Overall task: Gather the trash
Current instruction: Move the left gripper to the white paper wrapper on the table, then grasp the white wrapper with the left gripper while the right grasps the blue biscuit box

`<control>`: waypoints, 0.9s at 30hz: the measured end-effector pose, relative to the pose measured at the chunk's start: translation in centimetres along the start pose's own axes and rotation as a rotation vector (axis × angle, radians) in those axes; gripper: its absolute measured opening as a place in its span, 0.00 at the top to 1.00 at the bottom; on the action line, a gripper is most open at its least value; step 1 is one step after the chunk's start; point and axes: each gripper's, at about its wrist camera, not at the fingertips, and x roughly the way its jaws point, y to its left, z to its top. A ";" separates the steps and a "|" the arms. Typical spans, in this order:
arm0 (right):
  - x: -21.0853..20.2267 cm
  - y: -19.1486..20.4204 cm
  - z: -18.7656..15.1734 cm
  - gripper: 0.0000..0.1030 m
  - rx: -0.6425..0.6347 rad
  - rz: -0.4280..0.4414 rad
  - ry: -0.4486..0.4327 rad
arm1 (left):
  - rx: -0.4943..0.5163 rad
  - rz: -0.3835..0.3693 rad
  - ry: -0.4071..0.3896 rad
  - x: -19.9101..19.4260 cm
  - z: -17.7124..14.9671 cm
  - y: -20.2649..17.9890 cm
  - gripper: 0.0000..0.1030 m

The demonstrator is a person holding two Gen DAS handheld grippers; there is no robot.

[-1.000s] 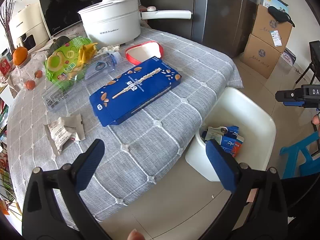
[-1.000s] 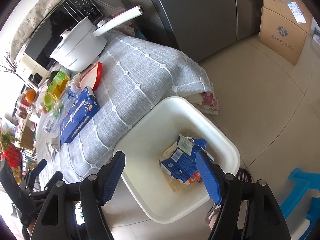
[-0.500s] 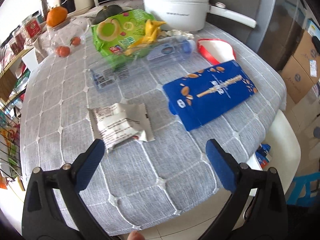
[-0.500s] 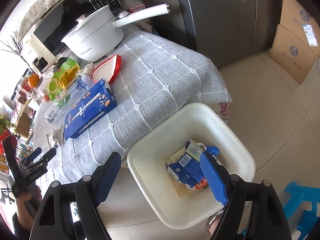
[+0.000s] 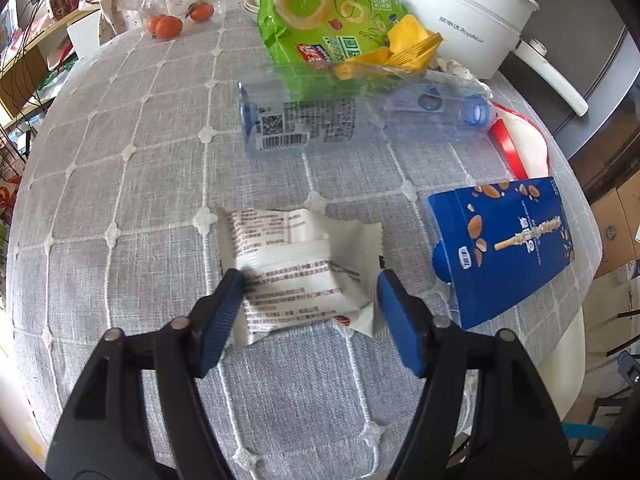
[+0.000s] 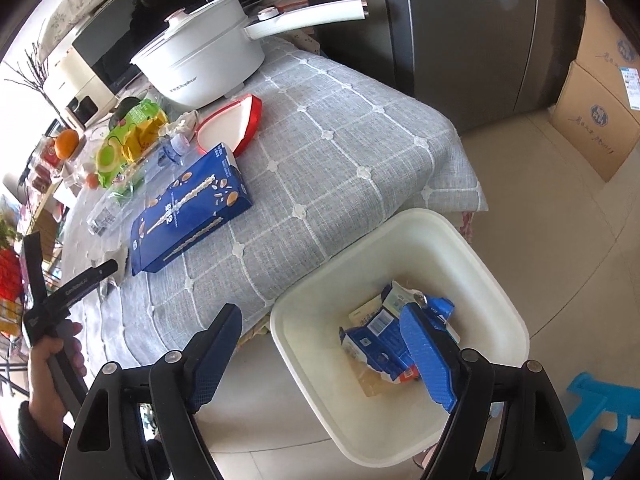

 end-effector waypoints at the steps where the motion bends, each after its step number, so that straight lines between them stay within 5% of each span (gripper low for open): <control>1: 0.1 0.4 0.1 0.20 -0.009 -0.005 -0.001 | 0.006 0.003 -0.012 -0.1 0.0 0.1 0.40; 12: 2.2 6.3 1.9 0.19 -0.057 0.032 -0.007 | 0.087 -0.083 -0.054 -2.8 0.1 0.7 0.84; 19: 4.8 10.8 2.3 0.17 -0.018 0.049 -0.013 | 0.122 -0.147 -0.119 -6.8 -0.1 1.4 0.87; 27: 8.0 14.1 4.9 0.07 0.270 0.000 -0.017 | 0.158 -0.144 -0.189 -10.7 0.0 3.5 0.87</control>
